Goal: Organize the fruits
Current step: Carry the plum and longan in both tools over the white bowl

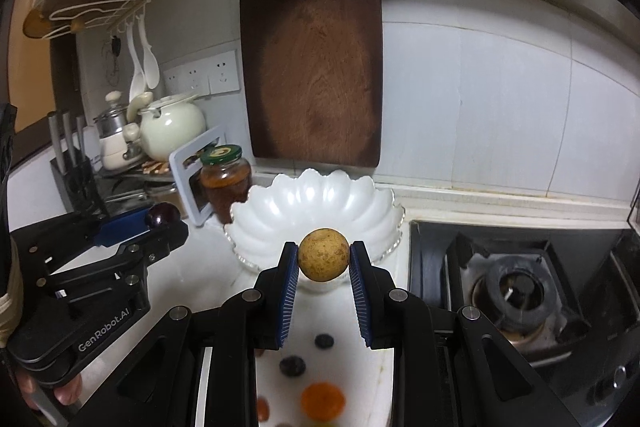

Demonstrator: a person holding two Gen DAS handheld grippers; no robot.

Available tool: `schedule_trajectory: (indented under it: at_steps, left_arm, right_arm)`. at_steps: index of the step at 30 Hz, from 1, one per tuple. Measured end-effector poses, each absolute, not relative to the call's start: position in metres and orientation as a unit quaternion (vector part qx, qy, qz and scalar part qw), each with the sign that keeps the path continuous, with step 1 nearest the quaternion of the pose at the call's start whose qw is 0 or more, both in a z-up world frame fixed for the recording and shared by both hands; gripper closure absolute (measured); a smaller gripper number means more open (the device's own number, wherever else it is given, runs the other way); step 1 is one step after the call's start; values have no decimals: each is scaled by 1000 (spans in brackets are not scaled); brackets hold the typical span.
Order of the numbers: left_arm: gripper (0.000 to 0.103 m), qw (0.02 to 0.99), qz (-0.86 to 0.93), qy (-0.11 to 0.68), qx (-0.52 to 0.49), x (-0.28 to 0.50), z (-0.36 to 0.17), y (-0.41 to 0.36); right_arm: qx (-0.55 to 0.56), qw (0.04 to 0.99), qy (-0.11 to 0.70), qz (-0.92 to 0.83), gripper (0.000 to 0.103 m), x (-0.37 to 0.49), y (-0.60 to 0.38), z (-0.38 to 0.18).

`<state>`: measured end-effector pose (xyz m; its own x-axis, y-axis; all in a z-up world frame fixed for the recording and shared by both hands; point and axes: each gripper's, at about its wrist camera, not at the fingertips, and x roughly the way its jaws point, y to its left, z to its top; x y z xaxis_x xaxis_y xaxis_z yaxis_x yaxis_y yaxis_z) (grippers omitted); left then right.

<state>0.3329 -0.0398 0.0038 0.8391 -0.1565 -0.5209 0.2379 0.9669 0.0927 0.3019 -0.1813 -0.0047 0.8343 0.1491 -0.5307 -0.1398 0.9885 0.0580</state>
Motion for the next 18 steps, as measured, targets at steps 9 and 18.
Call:
schedule_trajectory:
  at_steps: [9,18]
  left_arm:
    - [74,951,-97,282,77,388,2,-36]
    - [74,933,-101,337,72,448,-13,-43]
  right_arm:
    - [20,950,304,75,76,356,-176,-5]
    - [24,936,342,79,76,414,-180,-16]
